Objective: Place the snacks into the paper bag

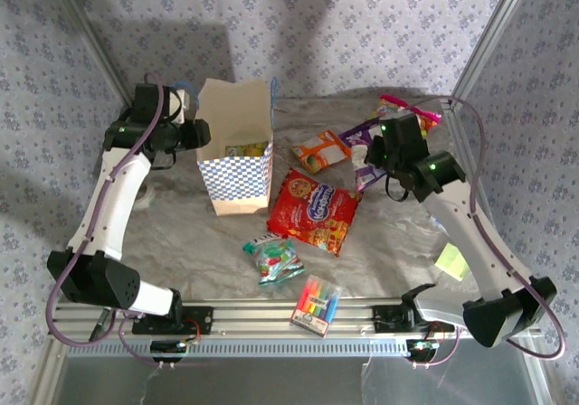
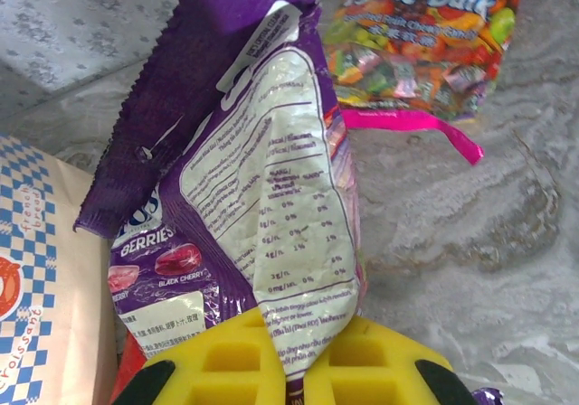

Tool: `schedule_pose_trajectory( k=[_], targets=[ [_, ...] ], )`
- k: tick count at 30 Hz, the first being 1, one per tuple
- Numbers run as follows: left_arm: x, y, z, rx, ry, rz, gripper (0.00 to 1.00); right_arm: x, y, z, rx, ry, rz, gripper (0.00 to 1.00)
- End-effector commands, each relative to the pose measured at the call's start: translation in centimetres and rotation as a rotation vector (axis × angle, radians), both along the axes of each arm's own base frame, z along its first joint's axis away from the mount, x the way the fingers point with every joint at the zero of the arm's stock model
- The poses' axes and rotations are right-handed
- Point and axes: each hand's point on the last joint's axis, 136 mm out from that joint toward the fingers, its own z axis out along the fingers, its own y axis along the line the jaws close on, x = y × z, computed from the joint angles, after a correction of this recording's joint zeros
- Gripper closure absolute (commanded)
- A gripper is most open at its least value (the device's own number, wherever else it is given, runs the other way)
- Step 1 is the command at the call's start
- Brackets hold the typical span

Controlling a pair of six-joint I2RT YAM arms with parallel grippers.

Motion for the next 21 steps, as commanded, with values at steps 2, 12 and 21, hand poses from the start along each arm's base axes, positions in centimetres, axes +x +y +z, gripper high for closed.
schedule_pose_trajectory(
  k=[2,12,21],
  targets=[
    [0.0,0.0,2.0,-0.007,-0.087,-0.022,0.49,1.8,2.1,4.8,0.013,-0.135,0.062,1.00],
    [0.6,1.0,1.7,-0.067,-0.066,0.022,0.58,2.9,5.2,10.6,-0.016,-0.277,0.161,1.00],
    [1.4,1.1,1.0,-0.082,-0.063,0.033,0.67,3.2,7.3,15.0,-0.037,-0.393,0.228,1.00]
  ],
)
